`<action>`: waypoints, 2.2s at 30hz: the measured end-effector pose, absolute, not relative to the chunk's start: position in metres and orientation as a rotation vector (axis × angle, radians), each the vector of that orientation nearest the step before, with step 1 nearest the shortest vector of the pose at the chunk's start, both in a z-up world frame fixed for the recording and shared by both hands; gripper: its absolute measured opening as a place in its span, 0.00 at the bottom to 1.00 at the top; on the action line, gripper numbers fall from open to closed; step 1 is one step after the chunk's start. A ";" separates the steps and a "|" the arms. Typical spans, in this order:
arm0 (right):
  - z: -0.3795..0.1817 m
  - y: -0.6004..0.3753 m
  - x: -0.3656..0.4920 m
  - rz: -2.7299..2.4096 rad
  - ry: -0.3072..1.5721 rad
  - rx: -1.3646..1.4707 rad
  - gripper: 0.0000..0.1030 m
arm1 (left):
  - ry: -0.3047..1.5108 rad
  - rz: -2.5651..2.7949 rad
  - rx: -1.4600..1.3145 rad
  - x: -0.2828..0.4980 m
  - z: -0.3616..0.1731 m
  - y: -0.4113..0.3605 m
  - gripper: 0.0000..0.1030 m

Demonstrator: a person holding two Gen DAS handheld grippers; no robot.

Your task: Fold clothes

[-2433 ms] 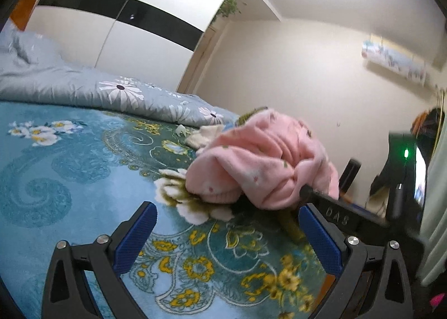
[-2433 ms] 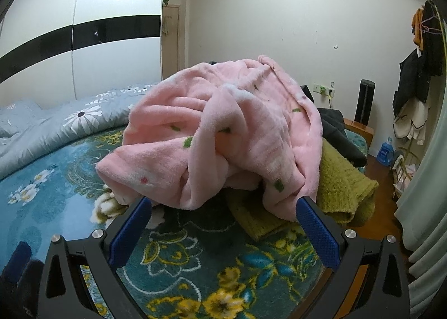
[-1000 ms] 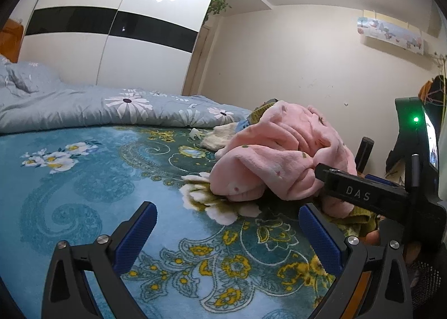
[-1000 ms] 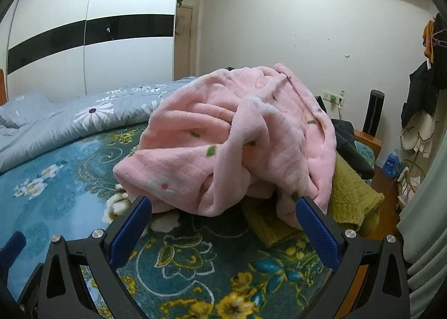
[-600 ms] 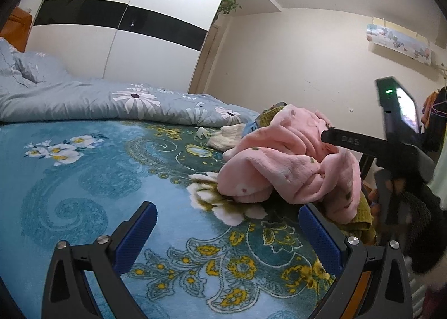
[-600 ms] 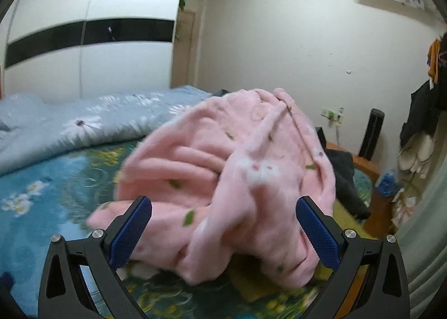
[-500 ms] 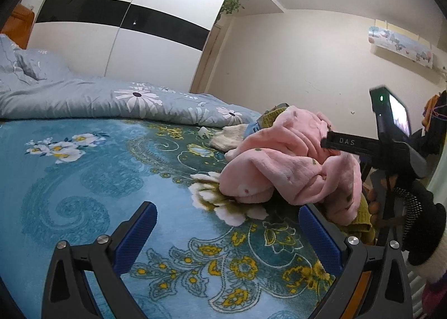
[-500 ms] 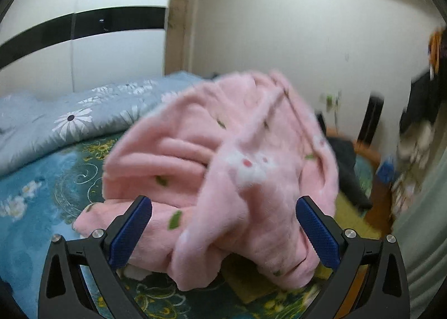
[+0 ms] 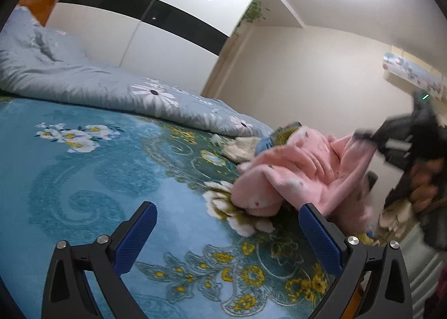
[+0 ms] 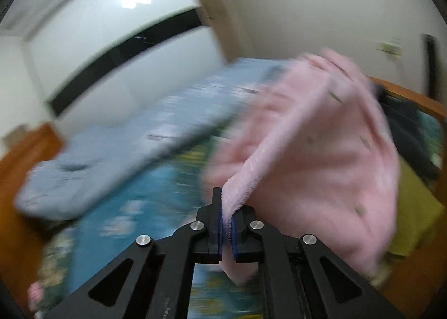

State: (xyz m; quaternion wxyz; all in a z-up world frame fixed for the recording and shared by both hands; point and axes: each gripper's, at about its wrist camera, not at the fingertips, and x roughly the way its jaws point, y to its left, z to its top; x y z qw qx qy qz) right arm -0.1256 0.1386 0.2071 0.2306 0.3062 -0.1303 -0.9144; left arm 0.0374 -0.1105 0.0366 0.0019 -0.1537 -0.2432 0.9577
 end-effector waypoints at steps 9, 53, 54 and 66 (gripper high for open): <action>0.288 0.011 -0.069 -2.214 -0.208 0.626 0.04 | -1.045 3.051 -0.306 0.091 0.047 -0.178 1.00; 0.374 0.024 -0.102 -2.082 -0.364 0.463 0.05 | -0.722 2.928 -0.735 -0.002 0.045 -0.160 0.13; 0.375 0.017 -0.100 -2.075 -0.349 0.463 0.05 | -0.745 2.967 -0.728 0.002 0.048 -0.177 0.13; 0.394 -0.145 -0.098 -1.899 -0.367 0.481 0.05 | -0.493 3.644 -0.603 0.107 0.193 -0.379 0.10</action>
